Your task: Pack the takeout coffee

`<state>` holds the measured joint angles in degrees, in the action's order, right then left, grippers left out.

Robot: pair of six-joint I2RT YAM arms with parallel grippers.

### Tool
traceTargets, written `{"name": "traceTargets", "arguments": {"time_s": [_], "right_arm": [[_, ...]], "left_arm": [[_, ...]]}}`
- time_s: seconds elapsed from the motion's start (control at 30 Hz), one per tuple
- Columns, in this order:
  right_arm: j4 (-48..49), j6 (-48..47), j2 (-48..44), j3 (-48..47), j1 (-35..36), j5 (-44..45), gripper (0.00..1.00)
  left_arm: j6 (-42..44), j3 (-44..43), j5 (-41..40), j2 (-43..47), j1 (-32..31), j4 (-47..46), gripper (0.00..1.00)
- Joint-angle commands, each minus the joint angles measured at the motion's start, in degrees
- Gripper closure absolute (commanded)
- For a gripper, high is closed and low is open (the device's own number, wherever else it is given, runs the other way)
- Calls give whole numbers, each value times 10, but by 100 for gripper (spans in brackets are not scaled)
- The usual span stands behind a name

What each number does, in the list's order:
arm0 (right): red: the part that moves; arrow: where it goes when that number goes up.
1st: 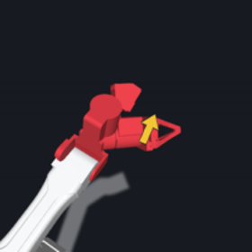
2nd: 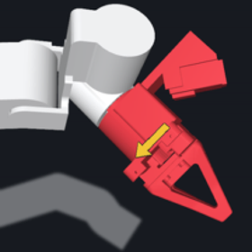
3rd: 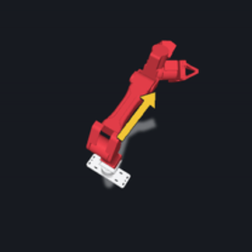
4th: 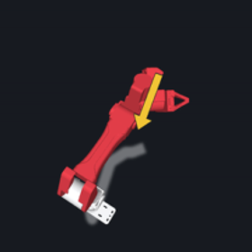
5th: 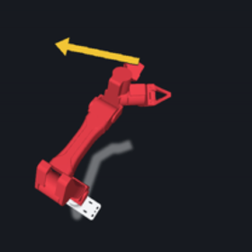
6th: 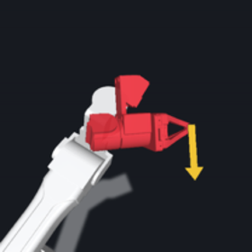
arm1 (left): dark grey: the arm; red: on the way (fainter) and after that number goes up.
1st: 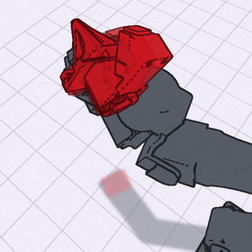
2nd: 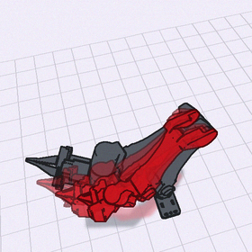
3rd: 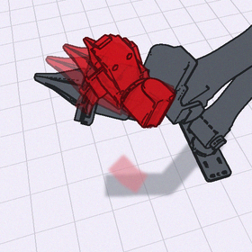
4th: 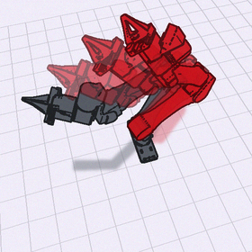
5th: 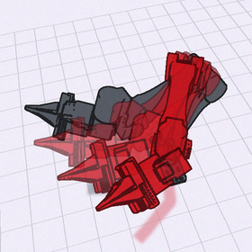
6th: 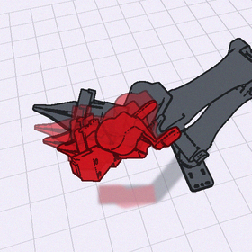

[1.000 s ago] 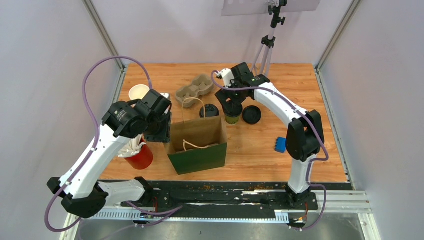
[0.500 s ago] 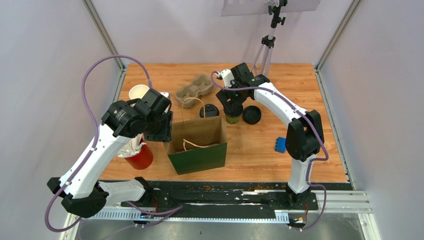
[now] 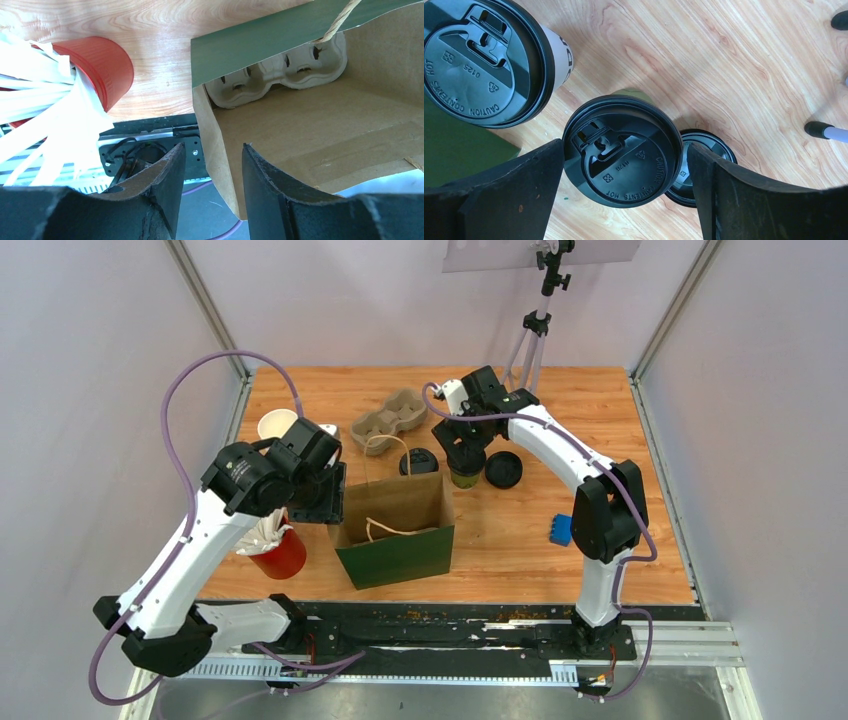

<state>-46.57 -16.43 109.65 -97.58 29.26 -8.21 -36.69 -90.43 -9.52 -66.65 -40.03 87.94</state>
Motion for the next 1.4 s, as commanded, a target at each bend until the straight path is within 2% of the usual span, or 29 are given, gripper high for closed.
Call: {"name": "traceTargets", "arguments": {"time_s": [0.0,0.43,0.9,1.13,1.37], "right_arm": [[-21,5,-5,-22,3,4,7],[-28,10,0,-36,4,-2,5],[-33,19,19,-39,4,-15,15],[-42,23,23,-46,5,-1,24],[-66,28,18,-65,4,0,30]], "left_arm": [[-3,6,0,15,3,-12,47],[1,3,3,11,3,-19,47],[4,5,1,12,3,-19,46],[9,3,8,10,3,-23,46],[37,0,41,10,3,-45,55]]}}
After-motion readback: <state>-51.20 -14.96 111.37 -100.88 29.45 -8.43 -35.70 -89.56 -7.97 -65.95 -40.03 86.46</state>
